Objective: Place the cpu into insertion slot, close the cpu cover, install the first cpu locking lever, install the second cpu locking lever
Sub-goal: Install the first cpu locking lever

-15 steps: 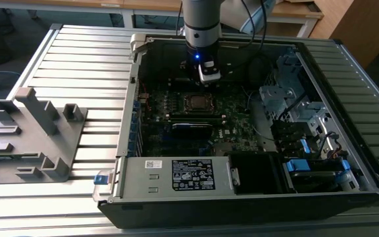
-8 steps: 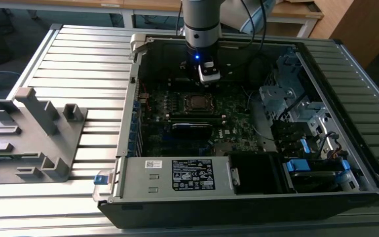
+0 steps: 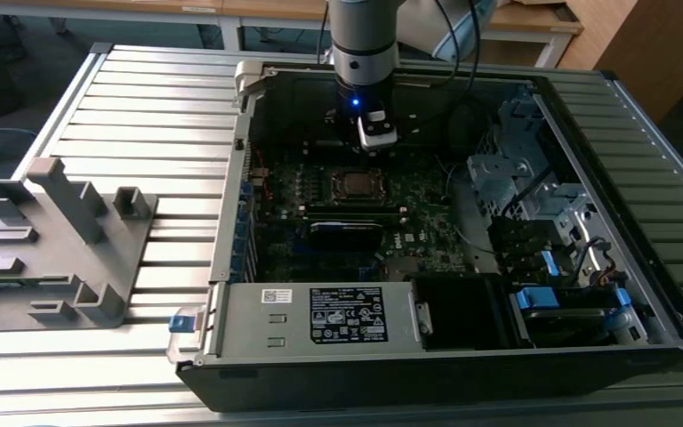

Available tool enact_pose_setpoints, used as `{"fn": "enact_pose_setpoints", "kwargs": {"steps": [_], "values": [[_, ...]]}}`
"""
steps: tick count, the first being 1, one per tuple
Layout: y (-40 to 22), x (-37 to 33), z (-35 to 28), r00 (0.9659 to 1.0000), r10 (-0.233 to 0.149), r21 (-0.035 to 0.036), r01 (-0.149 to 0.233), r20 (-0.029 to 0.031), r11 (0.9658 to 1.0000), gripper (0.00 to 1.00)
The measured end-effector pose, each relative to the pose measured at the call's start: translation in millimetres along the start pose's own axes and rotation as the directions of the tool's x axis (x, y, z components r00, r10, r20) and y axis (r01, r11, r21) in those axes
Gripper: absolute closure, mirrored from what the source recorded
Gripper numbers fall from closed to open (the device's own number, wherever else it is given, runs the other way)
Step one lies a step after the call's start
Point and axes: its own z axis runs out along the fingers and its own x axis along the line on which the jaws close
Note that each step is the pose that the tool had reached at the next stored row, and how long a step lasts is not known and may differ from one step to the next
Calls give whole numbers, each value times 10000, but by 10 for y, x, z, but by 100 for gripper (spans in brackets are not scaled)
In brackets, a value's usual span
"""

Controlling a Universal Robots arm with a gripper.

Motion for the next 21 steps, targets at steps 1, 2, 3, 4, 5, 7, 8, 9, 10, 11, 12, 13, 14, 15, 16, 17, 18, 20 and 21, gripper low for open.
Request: {"fn": "enact_pose_setpoints", "kwargs": {"steps": [1, 2, 3, 4, 5, 7, 8, 9, 10, 11, 12, 13, 14, 15, 16, 17, 18, 20, 21], "values": [[0, -1, -16, 10000, -1, 15, 1, -2, 10000, 90], [-1, -3, -36, 10000, -2, 29, 2, -4, 10000, 90], [2, -5, -50, 10000, -2, 23, 2, -3, 10000, 90], [3, -6, -62, 10000, -2, 25, 2, -3, 10000, 90], [3, -6, -65, 10000, -2, 25, 2, -4, 10000, 90], [-1, -8, -65, 10000, -3, 25, 3, -3, 10000, 90], [-4, -9, -65, 10000, -4, 26, 4, -3, 10000, 90], [-8, -10, -64, 10000, -3, 26, 3, -1, 10000, 90], [-12, -12, -64, 10000, -3, 26, 3, -1, 10000, 90], [-17, -14, -64, 10000, -3, 25, 3, 0, 10000, 90], [-21, -16, -64, 10000, -2, 25, 2, -1, 10000, 90], [-23, -17, -65, 10000, -2, 24, 2, -1, 10000, 90], [-26, -19, -67, 10000, -2, 24, 2, -2, 10000, 90], [-30, -21, -68, 10000, -2, 23, 2, -1, 10000, 90], [-35, -24, -68, 10000, -2, 23, 2, -1, 10000, 90], [-39, -27, -68, 10000, -1, 23, 1, -2, 10000, 90], [-43, -29, -68, 10000, -2, 22, 2, -2, 10000, 90], [-44, -36, -68, 10000, -2, 23, 2, -1, 10000, 90], [-43, -42, -67, 10000, -2, 23, 2, -1, 10000, 90]]}}
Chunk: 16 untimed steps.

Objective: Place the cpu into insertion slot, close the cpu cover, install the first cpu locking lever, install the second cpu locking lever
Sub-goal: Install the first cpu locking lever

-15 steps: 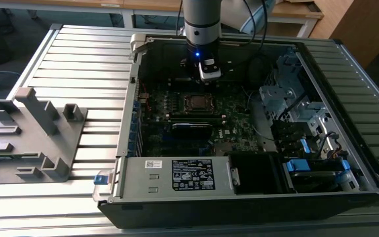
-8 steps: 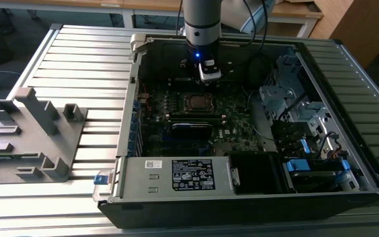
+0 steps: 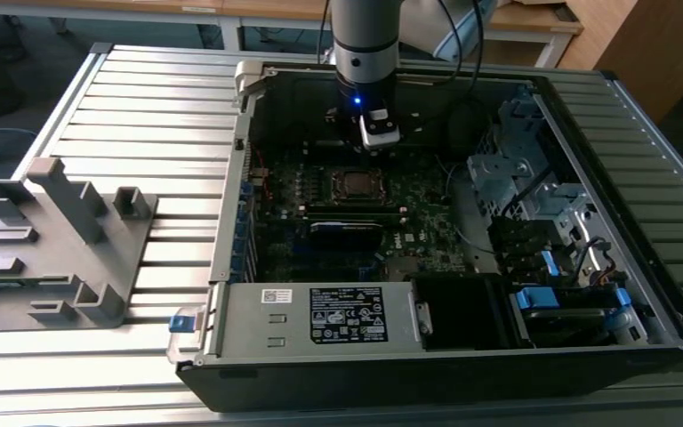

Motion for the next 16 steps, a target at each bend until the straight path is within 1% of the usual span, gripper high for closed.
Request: {"fn": "enact_pose_setpoints", "kwargs": {"steps": [2, 6, 8, 10, 16], "values": [[0, 0, 0, 10000, 0, 1, 0, 1, 10000, 90], [-1, 0, 3, 10000, -2, -17, 2, 39, 10000, 90], [0, 0, 4, 10000, -4, -20, 4, 45, 10000, 90], [-1, 0, 4, 10000, -5, -28, 5, 65, 10000, 90], [-5, 0, 15, 10000, -4, -33, 4, 76, 10000, 90]]}}
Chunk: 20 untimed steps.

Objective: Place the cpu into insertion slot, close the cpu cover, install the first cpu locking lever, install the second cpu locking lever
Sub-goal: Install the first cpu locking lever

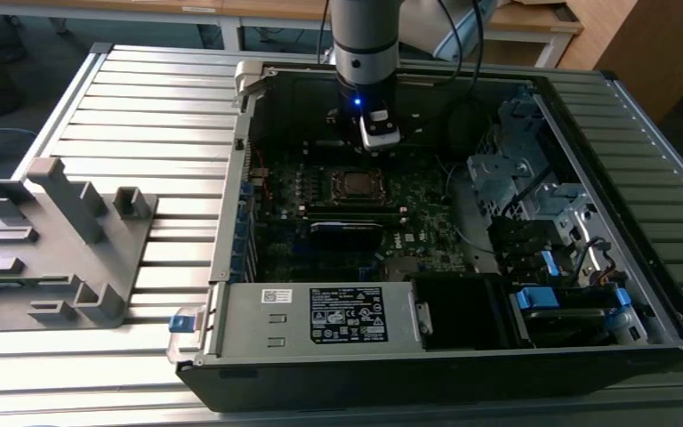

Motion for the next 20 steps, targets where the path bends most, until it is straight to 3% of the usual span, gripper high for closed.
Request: {"fn": "enact_pose_setpoints", "kwargs": {"steps": [20], "values": [[13, -38, 46, 10000, -2, -7, 2, 15, 10000, 90]]}}
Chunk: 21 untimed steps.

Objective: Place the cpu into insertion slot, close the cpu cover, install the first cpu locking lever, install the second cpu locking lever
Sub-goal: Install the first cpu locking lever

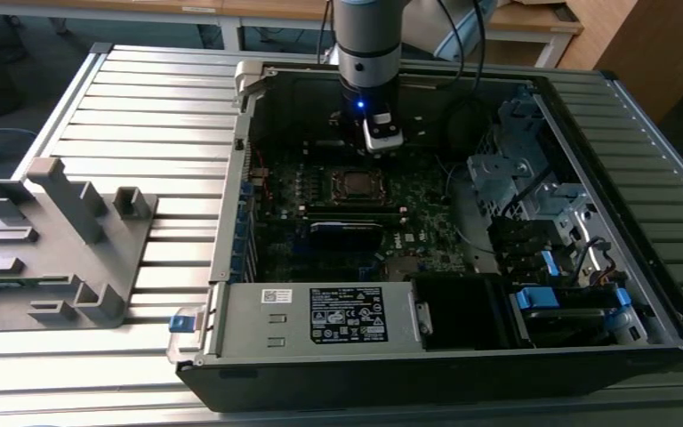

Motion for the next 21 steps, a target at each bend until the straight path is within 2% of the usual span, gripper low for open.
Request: {"fn": "enact_pose_setpoints", "kwargs": {"steps": [12, 17, 21], "values": [[-1, 1, 11, 10000, 1, 1, -1, 0, 10000, 90], [5, -5, -43, 10000, 1, 1, -1, 0, 10000, 90], [15, -15, -125, 10000, 1, -1, -1, 1, 10000, 90]]}}
